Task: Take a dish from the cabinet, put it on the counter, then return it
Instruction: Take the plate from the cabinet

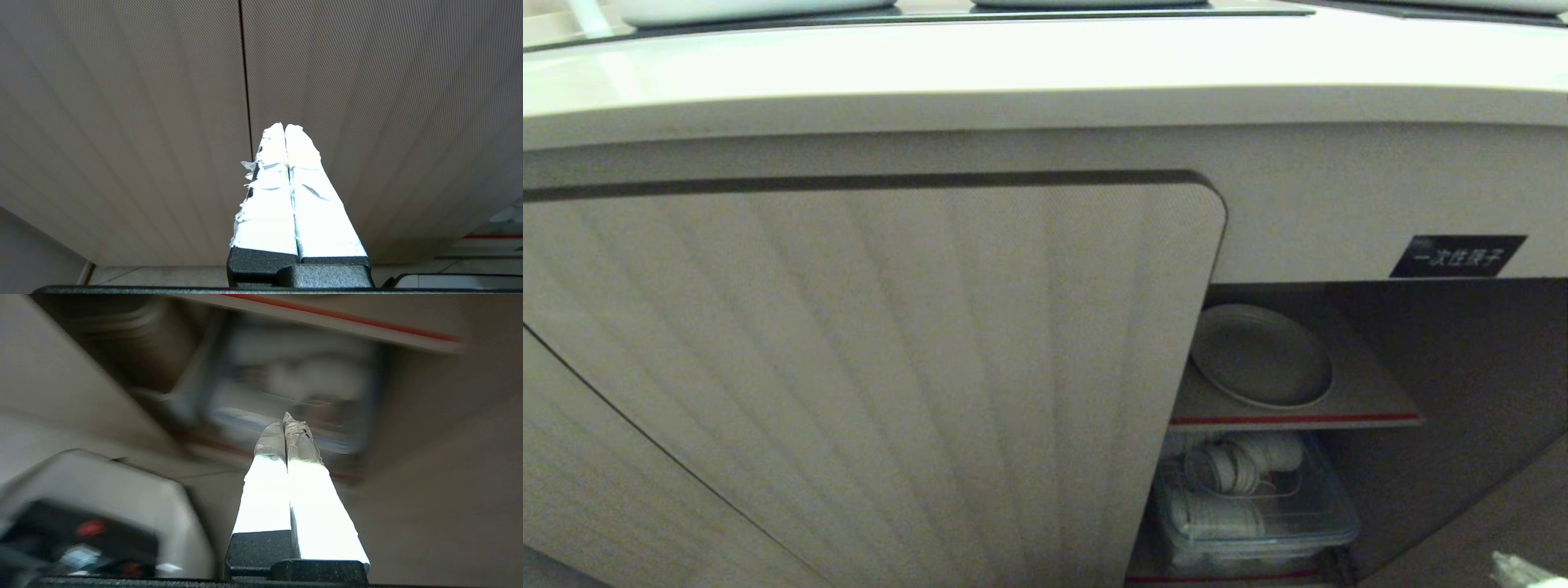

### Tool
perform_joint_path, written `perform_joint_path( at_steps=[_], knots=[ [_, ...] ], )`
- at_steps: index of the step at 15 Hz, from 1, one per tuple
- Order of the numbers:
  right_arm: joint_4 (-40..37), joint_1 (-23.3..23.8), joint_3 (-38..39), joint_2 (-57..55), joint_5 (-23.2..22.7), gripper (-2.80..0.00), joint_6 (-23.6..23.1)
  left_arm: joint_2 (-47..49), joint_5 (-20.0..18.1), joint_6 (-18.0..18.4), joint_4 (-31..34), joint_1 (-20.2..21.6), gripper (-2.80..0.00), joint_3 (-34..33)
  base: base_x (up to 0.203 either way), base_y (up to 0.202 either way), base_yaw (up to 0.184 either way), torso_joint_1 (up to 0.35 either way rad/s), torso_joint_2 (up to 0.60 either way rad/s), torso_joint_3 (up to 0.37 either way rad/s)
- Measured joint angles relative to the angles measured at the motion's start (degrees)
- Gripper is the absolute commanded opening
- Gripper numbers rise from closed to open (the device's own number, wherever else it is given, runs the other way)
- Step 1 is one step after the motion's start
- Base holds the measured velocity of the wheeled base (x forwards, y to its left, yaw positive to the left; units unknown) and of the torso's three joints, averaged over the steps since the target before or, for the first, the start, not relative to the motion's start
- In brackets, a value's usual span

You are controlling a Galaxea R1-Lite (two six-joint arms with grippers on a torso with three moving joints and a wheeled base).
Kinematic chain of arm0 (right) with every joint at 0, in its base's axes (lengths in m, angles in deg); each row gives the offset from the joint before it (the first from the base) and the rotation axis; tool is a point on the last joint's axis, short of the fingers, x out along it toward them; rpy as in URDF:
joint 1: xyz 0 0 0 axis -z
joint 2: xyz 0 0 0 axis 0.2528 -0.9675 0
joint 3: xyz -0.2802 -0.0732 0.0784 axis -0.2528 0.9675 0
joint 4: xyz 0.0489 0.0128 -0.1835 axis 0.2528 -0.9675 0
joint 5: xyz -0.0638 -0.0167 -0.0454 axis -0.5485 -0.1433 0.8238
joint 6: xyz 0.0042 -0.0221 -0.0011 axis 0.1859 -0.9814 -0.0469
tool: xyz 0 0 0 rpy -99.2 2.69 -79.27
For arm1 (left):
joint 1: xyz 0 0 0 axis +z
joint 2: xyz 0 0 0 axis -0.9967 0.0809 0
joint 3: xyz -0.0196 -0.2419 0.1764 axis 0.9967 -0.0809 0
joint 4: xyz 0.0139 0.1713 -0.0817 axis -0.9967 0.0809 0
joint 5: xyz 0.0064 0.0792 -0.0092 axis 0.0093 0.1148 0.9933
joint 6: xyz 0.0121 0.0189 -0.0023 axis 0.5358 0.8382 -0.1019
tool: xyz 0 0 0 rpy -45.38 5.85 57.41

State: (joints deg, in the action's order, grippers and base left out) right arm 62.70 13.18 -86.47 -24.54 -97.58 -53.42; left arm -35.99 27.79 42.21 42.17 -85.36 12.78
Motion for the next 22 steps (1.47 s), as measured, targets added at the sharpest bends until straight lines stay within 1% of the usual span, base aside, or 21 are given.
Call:
perform_joint_path(
  at_steps=[2,3,5,7,9,11,13,15,17,20,22],
  knots=[
    [2.5,-0.2,-1.1,-5.6,-4.8,-2.8,3.3,0.0,0.0,0.0,0.0,0.0,-2.8,0.0,0.0,0.0,0.0,0.0,0.0,0.0],
    [2.7,-0.2,-1.7,-7.8,-5.7,-2.8,4.5,0.0,0.0,0.0,0.0,0.0,-2.8,0.0,0.0,0.0,0.0,0.0,0.0,0.0],
    [2.9,-0.2,-3.3,-11.8,-5.9,-2.8,6.6,0.0,0.0,0.0,0.0,0.0,-2.8,0.0,0.0,0.0,0.0,0.0,0.0,0.0],
    [3.5,-0.2,-5.1,-15.2,-5.9,-2.8,9.9,0.0,0.0,0.0,0.0,0.0,-2.8,0.0,0.0,0.0,0.0,0.0,0.0,0.0],
    [5.6,-0.2,-5.8,-18.0,-6.0,-2.8,12.1,0.0,0.0,0.0,0.0,0.0,-2.8,0.0,0.0,0.0,0.0,0.0,0.0,0.0],
    [7.2,-0.3,-6.3,-20.7,-6.3,-2.8,12.4,0.0,0.0,0.0,0.0,0.0,-2.8,0.0,0.0,0.0,0.0,0.0,0.0,0.0],
    [9.9,-0.4,-6.7,-23.6,-7.8,-2.8,12.5,0.0,0.0,0.0,0.0,0.0,-2.8,0.0,0.0,0.0,0.0,0.0,0.0,0.0],
    [13.1,-1.6,-6.9,-26.4,-8.4,-2.8,12.3,0.0,0.0,0.0,0.0,0.0,-2.8,0.0,0.0,0.0,0.0,0.0,0.0,0.0],
    [16.9,-3.1,-6.9,-29.1,-8.4,-2.8,11.9,0.0,0.0,0.0,0.0,0.0,-2.8,0.0,0.0,0.0,0.0,0.0,0.0,0.0],
    [24.1,-3.9,-6.8,-33.9,-8.0,-2.8,11.6,0.0,0.0,0.0,0.0,0.0,-2.8,0.0,0.0,0.0,0.0,0.0,0.0,0.0],
    [28.4,-4.0,-6.8,-37.2,-6.6,-2.8,11.5,0.0,0.0,0.0,0.0,0.0,-2.8,0.0,0.0,0.0,0.0,0.0,0.0,0.0]
  ],
)
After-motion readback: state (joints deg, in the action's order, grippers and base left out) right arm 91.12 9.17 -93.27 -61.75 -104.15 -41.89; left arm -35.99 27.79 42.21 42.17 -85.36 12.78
